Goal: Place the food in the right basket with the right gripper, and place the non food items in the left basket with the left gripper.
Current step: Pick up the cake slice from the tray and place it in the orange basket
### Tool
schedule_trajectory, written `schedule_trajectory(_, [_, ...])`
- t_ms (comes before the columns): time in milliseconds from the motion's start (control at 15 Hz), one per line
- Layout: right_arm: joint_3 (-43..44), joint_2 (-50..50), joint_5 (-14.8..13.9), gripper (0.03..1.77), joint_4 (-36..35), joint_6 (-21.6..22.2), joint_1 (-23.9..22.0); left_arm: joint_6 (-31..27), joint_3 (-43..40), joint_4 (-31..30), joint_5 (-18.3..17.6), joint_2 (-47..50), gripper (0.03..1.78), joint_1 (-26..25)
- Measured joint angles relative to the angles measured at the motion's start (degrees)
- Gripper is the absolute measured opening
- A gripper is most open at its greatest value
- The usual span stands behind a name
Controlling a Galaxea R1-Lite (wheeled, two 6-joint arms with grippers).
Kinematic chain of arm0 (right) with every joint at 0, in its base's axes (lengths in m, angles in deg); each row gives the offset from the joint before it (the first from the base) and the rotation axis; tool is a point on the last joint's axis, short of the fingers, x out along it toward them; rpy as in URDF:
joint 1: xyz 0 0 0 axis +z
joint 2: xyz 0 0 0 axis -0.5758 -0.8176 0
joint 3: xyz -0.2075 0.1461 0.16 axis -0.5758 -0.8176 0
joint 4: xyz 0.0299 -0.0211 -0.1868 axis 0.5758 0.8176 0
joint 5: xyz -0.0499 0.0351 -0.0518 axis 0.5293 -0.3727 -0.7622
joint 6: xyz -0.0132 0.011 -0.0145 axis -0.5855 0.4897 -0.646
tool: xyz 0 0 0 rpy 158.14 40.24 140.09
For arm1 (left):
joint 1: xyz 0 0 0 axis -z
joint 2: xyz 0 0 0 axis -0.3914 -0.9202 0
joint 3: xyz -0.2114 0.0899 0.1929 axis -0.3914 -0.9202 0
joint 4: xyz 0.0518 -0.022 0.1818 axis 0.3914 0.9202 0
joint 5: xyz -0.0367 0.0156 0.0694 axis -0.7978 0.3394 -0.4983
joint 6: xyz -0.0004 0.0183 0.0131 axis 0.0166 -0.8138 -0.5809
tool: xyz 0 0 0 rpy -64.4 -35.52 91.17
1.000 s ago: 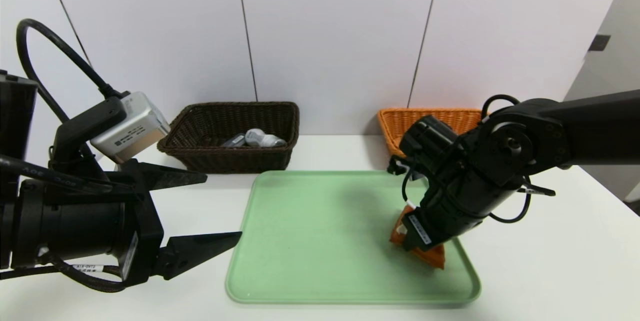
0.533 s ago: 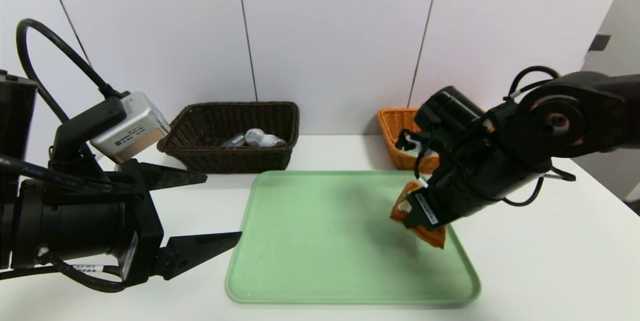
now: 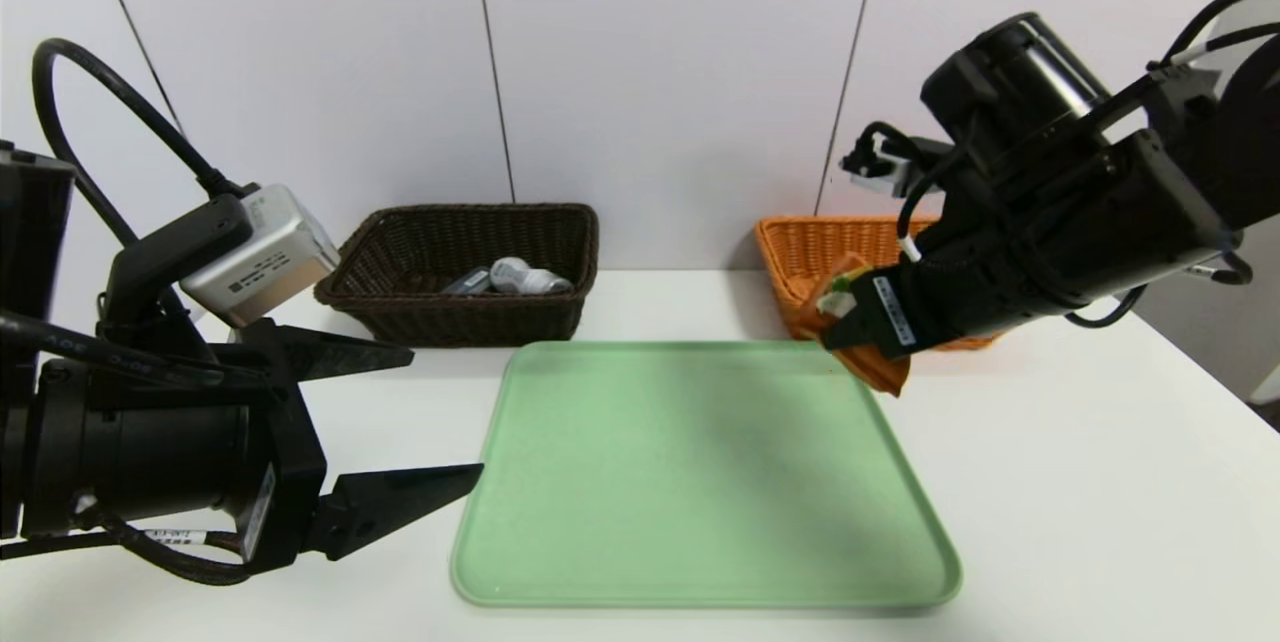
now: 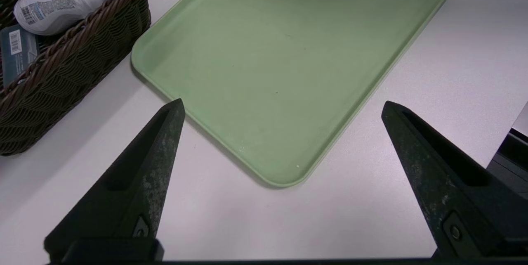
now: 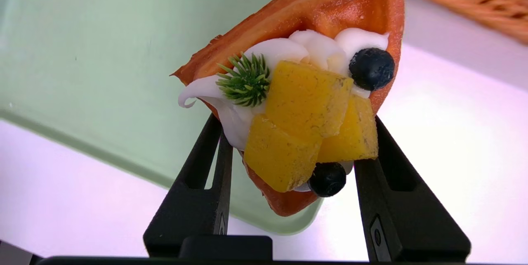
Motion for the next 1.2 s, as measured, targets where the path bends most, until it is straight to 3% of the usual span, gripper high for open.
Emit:
schedule_trajectory(533, [13.4, -9.3, -0.9, 0.84, 0.0, -0.4, -9.4, -0.1, 0.2, 0.0, -0.1, -0.4, 1.69, 0.0])
schedule_trajectory(733, [18.5, -15.8, -3.0, 0.84, -0.7, -0.2, -12.8, 0.0, 0.0, 0.0, -0.1, -0.6, 1.69, 0.0])
schedule_trajectory(1200, [20.3, -24.1, -4.1, 0.84, -11.7, -0.2, -17.6, 0.3, -0.3, 0.0, 0.0, -0.8, 1.69, -0.2])
